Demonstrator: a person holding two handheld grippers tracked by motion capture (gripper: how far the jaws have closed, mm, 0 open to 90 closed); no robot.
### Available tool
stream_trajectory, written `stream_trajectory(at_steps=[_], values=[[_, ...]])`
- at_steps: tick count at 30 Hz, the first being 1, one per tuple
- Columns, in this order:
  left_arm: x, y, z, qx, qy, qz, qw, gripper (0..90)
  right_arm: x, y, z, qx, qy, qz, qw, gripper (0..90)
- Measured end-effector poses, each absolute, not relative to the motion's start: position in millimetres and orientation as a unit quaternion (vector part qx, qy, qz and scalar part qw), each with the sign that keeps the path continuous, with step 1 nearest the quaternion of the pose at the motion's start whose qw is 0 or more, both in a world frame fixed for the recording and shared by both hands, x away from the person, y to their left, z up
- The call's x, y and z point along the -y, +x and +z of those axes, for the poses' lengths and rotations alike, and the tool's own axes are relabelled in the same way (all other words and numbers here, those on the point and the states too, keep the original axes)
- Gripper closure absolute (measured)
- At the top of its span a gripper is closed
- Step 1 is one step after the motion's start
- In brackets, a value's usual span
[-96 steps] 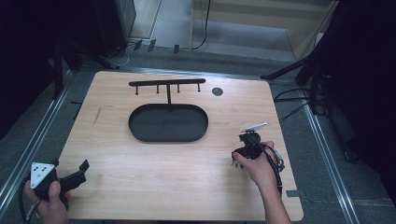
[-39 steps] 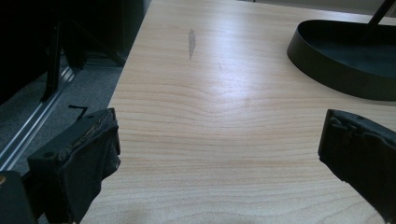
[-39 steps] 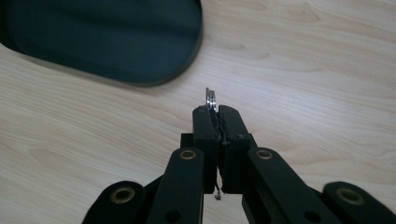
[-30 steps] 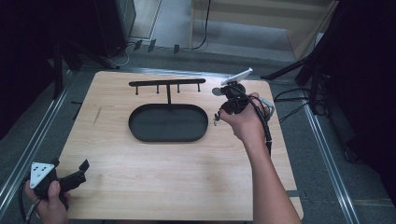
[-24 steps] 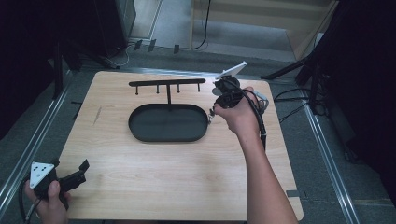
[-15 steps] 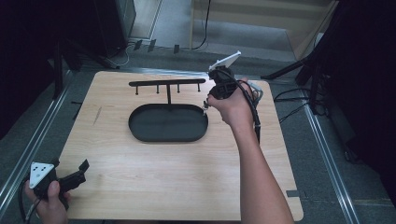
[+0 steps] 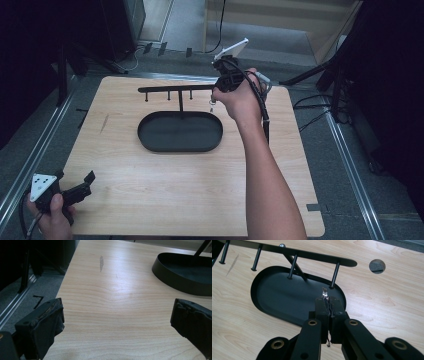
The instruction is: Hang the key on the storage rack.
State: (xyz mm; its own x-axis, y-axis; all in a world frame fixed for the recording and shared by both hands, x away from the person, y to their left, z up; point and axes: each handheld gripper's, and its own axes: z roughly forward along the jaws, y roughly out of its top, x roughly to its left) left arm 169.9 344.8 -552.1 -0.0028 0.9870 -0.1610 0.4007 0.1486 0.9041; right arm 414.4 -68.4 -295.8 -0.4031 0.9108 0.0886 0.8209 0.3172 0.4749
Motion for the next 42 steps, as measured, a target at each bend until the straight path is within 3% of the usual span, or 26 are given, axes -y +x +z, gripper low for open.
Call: stream_trajectory(at_steps=[15,42], values=[[-345,170,-552,-0.623,0.557,0.336,0.436,0.0,61,429,-296,-0.799,0.547,0.219,0.121,87.8],[-345,170,-552,-0.62,0.56,0.337,0.433,0.0,72,444,-301,-0.784,0.562,0.239,0.109,87.7]])
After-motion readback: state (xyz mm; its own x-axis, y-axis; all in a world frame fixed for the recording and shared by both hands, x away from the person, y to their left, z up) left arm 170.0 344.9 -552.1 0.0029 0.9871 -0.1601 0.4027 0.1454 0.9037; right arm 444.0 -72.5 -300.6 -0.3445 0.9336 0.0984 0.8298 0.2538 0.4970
